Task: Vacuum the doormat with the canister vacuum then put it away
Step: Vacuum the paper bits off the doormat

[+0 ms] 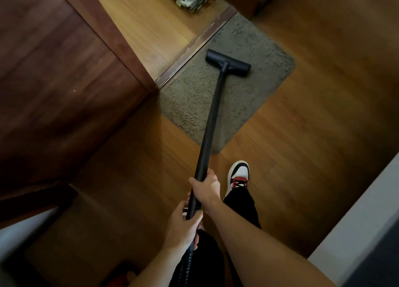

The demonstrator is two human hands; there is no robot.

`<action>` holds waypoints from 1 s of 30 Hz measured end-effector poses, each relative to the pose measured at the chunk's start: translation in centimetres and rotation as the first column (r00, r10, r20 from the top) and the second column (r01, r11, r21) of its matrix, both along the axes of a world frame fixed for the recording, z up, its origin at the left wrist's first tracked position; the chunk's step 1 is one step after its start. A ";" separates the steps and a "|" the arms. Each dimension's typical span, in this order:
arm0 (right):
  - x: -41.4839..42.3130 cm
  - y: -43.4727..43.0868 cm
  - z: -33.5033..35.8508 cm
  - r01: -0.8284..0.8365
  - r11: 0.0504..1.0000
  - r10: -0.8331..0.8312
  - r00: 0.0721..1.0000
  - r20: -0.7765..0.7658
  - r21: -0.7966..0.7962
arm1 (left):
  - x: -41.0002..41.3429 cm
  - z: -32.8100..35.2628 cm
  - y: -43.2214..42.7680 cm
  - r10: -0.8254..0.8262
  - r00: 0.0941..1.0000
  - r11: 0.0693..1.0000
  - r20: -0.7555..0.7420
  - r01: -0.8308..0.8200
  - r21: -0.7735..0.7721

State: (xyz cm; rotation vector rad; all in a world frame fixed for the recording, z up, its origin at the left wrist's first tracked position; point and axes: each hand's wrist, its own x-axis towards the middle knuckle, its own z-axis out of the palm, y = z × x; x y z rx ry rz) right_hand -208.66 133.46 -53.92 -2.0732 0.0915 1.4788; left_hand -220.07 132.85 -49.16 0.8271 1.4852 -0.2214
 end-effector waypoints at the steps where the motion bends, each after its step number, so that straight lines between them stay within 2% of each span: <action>1: -0.7 -0.3 0.2 0.004 1.000 -0.004 1.000 -0.004 -0.007 | -0.6 0.3 -0.3 -0.007 1.000 1.000 -0.003 0.007 -0.001; 7: -4.1 -2.6 1.2 -0.037 0.999 0.036 0.999 -0.008 -0.037 | -3.7 2.2 -1.6 -0.109 0.993 0.994 -0.053 0.110 0.017; 12: -4.0 -3.7 2.2 -0.032 0.998 0.030 0.999 -0.023 -0.062 | -3.5 3.8 -2.2 -0.115 0.993 0.993 -0.035 0.115 -0.008; 18: -0.6 -3.1 2.7 -0.049 0.996 0.050 0.999 0.005 -0.070 | 0.1 3.1 -3.0 -0.047 0.999 0.999 -0.015 0.047 -0.026; 21: 2.1 -2.8 2.8 -0.012 0.997 0.011 1.000 -0.014 -0.072 | 2.4 2.4 -2.9 -0.064 0.998 0.998 0.014 0.065 -0.017; 27: 7.2 -2.6 1.7 -0.063 0.994 0.068 0.996 0.050 -0.089 | 7.3 1.8 -2.7 -0.042 0.998 0.999 0.046 0.042 -0.003; 30: 9.1 -2.1 1.8 -0.040 0.997 0.043 0.998 0.039 -0.071 | 8.9 1.5 -2.5 -0.018 0.998 1.000 0.061 0.018 -0.005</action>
